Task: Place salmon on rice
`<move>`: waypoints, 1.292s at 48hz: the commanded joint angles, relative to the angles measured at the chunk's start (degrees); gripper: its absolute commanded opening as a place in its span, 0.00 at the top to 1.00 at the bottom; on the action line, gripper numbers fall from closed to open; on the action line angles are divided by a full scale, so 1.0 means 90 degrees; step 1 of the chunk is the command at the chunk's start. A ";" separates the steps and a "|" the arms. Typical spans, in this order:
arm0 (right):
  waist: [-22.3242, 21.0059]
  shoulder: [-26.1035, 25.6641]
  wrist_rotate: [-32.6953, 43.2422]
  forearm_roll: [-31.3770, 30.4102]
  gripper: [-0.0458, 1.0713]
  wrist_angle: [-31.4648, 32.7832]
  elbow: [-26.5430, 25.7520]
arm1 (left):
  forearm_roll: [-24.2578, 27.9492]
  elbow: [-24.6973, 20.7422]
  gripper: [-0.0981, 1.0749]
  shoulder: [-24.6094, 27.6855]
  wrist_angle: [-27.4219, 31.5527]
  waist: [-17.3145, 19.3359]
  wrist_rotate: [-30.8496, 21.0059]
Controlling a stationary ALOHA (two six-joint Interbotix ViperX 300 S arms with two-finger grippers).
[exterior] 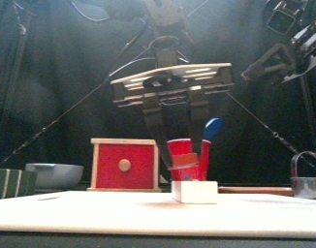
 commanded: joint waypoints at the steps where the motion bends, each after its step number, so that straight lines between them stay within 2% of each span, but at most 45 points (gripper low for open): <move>1: 0.0000 0.0020 0.0000 -0.0010 0.95 -0.0020 -0.0049 | 0.0000 -0.0371 0.35 -0.0010 0.0049 0.0029 -0.0039; 11: 0.0000 0.0020 0.0000 -0.0010 0.95 -0.0020 0.0010 | -0.0137 -0.0615 0.35 0.0186 0.0410 0.0039 -0.0078; 22: 0.0000 0.0020 -0.0010 -0.0020 0.95 -0.0010 0.0010 | -0.0156 -0.0732 0.35 0.0293 0.0420 0.0078 -0.0068; 52: 0.0000 0.0010 0.0000 0.0010 0.95 -0.0010 0.0029 | -0.0273 -0.0693 0.35 0.0508 0.0420 0.0098 0.0010; 62: 0.0000 0.0010 0.0000 0.0010 0.95 -0.0010 0.0029 | -0.0166 -0.0693 0.29 0.0479 0.0430 0.0098 0.0029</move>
